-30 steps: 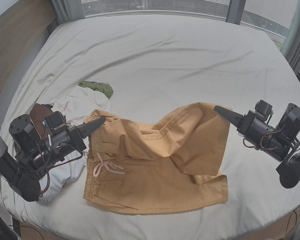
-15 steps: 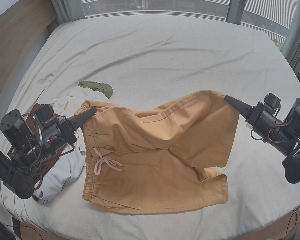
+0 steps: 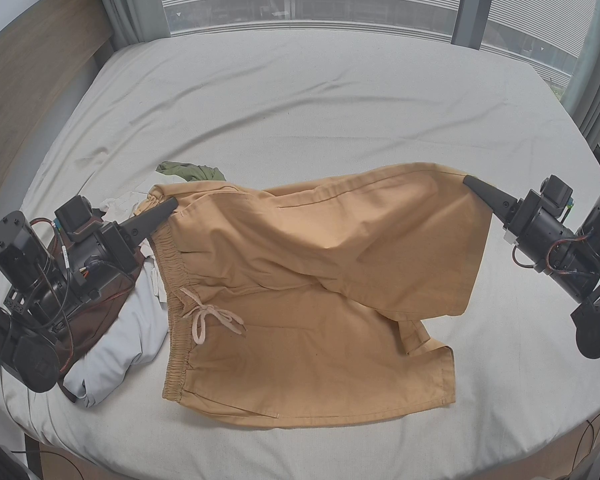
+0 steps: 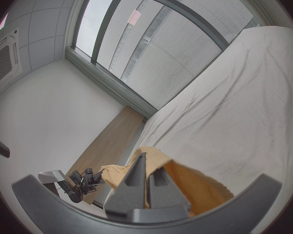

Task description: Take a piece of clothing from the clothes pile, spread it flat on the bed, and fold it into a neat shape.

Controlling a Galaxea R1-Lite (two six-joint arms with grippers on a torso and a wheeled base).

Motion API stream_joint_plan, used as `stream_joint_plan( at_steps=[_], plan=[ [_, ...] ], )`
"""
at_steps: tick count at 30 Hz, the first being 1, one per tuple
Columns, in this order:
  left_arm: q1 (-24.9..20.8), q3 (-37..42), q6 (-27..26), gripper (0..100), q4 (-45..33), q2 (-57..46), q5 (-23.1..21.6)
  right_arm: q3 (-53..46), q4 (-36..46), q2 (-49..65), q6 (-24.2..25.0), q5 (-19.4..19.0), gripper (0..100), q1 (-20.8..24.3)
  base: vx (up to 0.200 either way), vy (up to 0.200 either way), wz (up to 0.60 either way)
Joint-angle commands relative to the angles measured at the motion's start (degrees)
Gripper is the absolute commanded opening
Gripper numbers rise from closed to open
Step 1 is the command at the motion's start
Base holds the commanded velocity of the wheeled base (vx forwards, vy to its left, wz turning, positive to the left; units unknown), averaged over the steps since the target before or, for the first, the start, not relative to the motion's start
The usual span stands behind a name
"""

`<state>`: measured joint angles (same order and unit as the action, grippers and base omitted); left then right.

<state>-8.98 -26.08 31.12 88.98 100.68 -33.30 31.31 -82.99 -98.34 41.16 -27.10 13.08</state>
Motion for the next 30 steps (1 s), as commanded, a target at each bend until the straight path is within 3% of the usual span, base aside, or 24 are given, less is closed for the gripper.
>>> stream_joint_plan(
  at_steps=[1, 25, 30],
  plan=[
    [0.55, 0.50, -0.01, 0, 0.14, 0.04, -0.01, 0.51, -0.06, 0.61, -0.02, -0.06, 0, -0.78, 0.000, 0.000, 0.00],
    [0.72, 1.82, -0.27, 0, 0.14, 2.85, 0.35, 0.69, 0.64, 3.51, -0.02, -0.76, 0, -1.04, 0.000, 0.000, 0.00],
    [2.57, 1.29, -0.10, 0, 0.14, 2.94, 0.35, 0.60, 0.55, 3.16, -0.02, -0.76, 0, -1.92, 0.000, 0.000, 0.00]
  ],
)
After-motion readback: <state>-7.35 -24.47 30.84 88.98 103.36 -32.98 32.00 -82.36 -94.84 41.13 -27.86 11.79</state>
